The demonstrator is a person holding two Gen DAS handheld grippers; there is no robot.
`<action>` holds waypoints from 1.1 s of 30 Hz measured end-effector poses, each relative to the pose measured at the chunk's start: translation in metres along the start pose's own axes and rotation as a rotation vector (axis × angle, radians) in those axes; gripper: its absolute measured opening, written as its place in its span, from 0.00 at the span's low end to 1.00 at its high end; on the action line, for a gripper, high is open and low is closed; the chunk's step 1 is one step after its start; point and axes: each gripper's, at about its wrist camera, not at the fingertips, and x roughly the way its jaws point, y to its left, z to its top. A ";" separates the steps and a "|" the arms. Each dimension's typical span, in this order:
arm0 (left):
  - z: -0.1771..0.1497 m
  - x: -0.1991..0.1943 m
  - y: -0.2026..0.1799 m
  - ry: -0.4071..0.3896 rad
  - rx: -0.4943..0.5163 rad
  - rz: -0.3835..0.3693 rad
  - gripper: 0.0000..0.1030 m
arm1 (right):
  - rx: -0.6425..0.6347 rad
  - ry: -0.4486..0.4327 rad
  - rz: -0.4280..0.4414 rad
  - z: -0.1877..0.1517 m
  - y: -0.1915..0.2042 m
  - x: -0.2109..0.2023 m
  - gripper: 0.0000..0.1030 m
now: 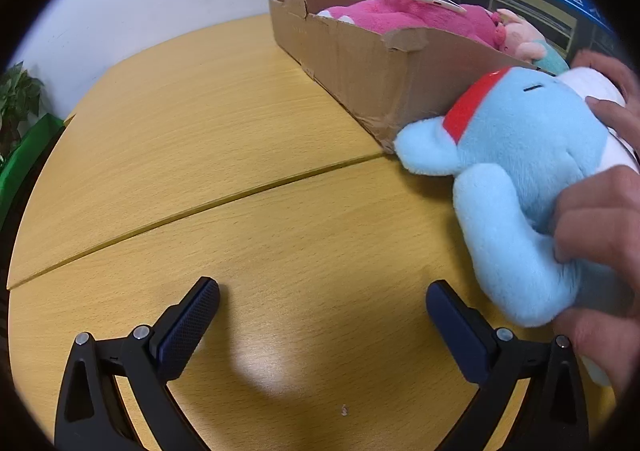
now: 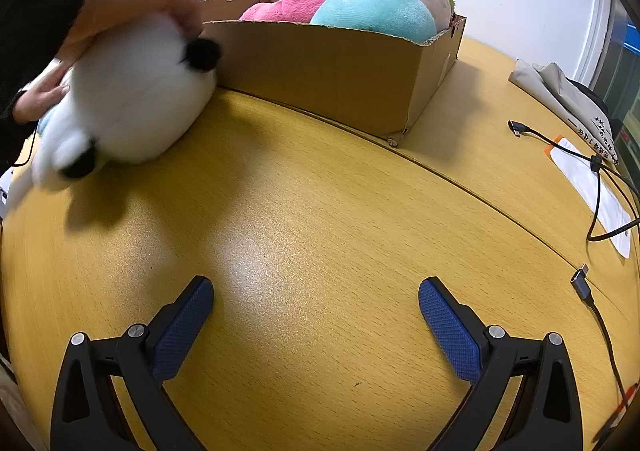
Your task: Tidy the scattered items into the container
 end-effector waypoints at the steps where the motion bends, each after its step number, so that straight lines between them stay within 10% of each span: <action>1: -0.002 -0.001 -0.004 0.000 0.000 0.001 1.00 | 0.000 0.000 0.000 0.000 0.000 0.000 1.00; 33: -0.002 -0.009 -0.008 0.006 -0.001 0.001 1.00 | 0.002 0.000 0.000 0.001 -0.002 0.001 1.00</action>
